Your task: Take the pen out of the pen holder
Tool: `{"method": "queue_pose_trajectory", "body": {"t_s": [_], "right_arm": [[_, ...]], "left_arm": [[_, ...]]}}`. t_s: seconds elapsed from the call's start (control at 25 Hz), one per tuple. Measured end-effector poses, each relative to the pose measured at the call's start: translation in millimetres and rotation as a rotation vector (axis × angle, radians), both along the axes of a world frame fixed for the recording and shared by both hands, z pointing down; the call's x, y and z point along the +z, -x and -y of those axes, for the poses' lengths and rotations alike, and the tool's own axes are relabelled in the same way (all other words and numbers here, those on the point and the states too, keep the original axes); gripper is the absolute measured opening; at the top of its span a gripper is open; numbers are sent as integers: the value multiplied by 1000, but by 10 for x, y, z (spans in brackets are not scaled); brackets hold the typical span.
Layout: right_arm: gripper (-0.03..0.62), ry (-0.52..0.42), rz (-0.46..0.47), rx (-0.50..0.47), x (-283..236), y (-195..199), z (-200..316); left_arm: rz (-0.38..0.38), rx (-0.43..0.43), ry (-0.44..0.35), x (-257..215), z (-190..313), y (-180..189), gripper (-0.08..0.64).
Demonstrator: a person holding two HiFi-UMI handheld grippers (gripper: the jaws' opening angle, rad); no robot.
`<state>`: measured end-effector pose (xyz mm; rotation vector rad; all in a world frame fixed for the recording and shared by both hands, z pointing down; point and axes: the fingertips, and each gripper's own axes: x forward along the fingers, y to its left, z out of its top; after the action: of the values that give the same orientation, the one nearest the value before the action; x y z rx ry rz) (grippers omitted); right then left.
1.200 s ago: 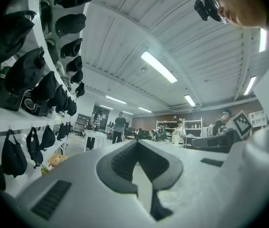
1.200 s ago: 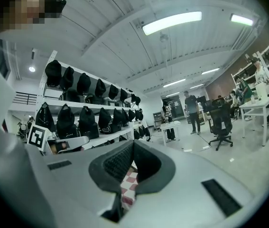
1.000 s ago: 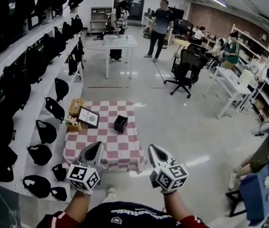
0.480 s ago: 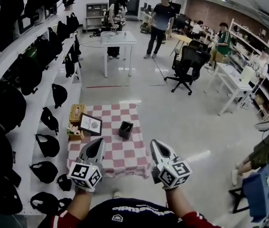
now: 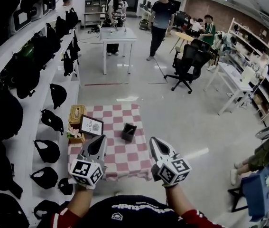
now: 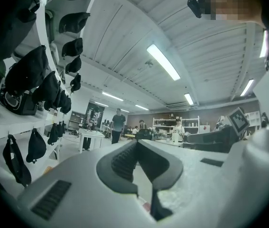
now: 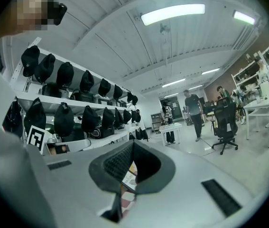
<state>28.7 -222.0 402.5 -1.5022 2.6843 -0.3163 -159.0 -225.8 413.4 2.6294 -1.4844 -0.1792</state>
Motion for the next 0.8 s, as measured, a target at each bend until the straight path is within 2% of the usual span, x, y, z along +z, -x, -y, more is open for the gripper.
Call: {"method": "queue_pose_trajectory", "body": {"t_s": [0.28,0.52,0.8], "right_arm": [[3,32,-2,5,88,-24,150],[3,49,6,4,28,-83,304],[3,2,-12,-104,35,-153,520]], "left_arm": [[-12,4,20,84,165,23,5],[-9,-25,32,118,283,10,5],[-4,-62,22,-4,392,-87,5]]}}
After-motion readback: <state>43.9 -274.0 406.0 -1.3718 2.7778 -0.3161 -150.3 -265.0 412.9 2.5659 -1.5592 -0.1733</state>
